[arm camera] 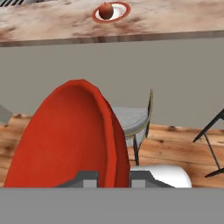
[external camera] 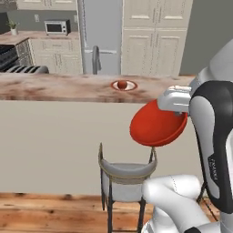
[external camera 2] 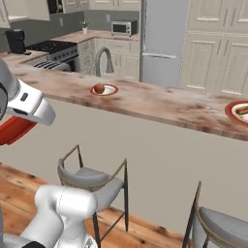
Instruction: Take the smaller bowl and place it next to the appetizer plate on the dining counter , and place the larger bowl next to the plate with cooked food.
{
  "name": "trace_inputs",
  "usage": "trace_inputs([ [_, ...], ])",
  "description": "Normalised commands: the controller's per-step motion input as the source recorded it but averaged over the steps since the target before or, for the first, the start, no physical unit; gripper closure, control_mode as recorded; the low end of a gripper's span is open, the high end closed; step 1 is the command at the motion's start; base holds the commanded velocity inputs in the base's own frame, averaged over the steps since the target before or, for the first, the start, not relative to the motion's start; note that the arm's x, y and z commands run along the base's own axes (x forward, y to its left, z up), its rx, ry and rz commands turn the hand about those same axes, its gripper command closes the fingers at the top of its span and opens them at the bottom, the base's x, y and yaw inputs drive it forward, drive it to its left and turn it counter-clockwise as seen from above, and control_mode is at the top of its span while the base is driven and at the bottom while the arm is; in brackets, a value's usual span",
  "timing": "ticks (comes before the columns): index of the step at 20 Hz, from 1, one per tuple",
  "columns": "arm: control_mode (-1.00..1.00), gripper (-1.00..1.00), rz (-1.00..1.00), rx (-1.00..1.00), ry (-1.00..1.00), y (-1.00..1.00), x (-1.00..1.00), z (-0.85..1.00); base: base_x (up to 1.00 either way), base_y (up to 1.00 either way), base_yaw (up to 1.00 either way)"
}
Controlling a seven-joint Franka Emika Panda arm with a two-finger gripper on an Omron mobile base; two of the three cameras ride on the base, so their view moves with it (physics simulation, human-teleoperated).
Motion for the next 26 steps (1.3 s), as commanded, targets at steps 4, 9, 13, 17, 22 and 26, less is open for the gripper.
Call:
trace_inputs([
  [4, 1.00, 1.00, 0.00, 0.00, 0.00, 0.00, 0.00, 0.00, 0.55, 0.48, -0.21],
  [9, 1.00, 1.00, 0.00, 0.00, 0.00, 0.00, 0.00, 0.00, 0.70, 0.08, -0.18],
  [13, 1.00, 1.00, 0.00, 0.00, 0.00, 0.00, 0.00, 0.00, 0.55, -0.18, -0.03],
  [17, 1.00, 1.00, 0.00, 0.00, 0.00, 0.00, 0.00, 0.00, 0.48, -0.30, 0.00],
  [22, -1.00, 1.00, 0.00, 0.00, -0.04, -0.08, 0.00, 0.00, 0.04, -0.15, 0.00],
  [26, -1.00, 1.00, 0.00, 0.00, -0.42, -0.52, 0.00, -0.09, 0.00, 0.00, 0.00],
])
